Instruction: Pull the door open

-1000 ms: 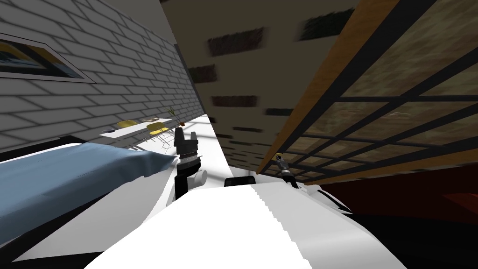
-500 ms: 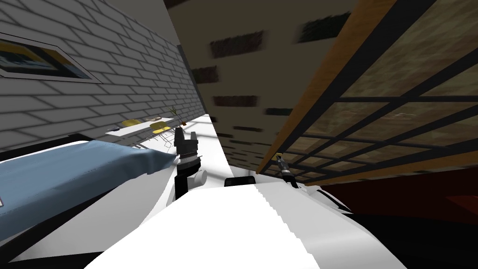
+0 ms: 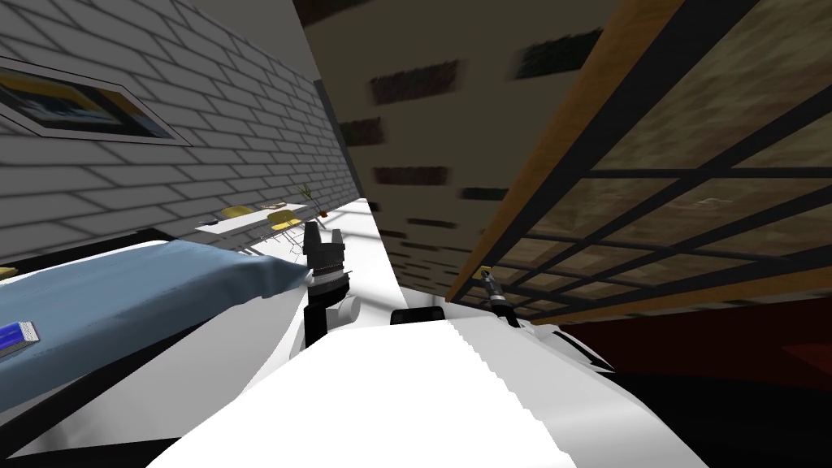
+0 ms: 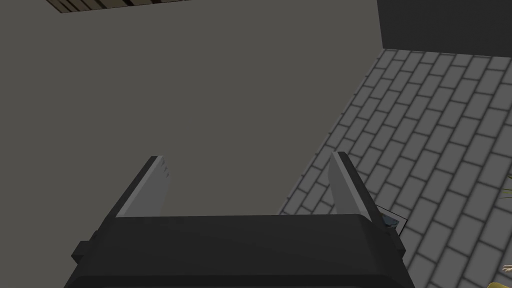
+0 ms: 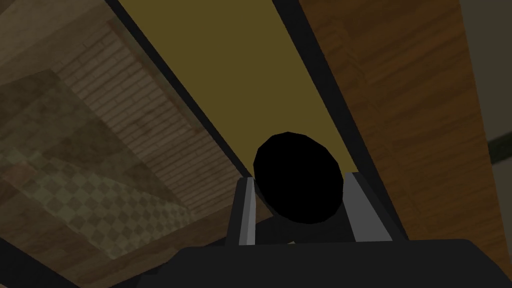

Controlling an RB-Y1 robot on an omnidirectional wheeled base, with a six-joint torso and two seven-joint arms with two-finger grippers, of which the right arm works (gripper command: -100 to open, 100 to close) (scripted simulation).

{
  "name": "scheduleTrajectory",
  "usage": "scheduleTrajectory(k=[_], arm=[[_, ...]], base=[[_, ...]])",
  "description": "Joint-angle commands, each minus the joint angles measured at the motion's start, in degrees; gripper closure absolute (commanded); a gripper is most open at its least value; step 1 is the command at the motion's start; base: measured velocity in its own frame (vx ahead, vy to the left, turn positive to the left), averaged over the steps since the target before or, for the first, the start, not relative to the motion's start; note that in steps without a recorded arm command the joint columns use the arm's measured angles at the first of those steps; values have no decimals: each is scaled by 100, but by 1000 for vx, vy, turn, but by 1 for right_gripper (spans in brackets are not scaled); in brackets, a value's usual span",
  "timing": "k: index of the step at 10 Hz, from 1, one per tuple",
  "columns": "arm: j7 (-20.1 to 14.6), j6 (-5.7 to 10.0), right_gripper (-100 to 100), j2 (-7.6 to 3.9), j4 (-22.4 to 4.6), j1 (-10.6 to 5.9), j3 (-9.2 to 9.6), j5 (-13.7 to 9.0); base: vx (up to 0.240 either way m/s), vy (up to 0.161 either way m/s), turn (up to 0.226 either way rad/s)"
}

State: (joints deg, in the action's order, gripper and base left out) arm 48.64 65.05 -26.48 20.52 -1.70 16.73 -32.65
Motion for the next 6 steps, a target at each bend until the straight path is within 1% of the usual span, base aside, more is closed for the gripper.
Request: scheduleTrajectory(k=[1,3,4,5,6], arm=[[-213,18,100,15,-60,-15,13,-17],[-575,6,100,10,-38,-11,36,-79],[-631,6,100,10,-38,-11,36,-79],[-838,-1,100,7,-26,-8,49,-113],[-851,-1,100,7,-26,-8,49,-113]], base=[[-27,-10,19],[-27,-13,39],[-27,-11,19],[-25,-8,36],[-21,-8,19]])
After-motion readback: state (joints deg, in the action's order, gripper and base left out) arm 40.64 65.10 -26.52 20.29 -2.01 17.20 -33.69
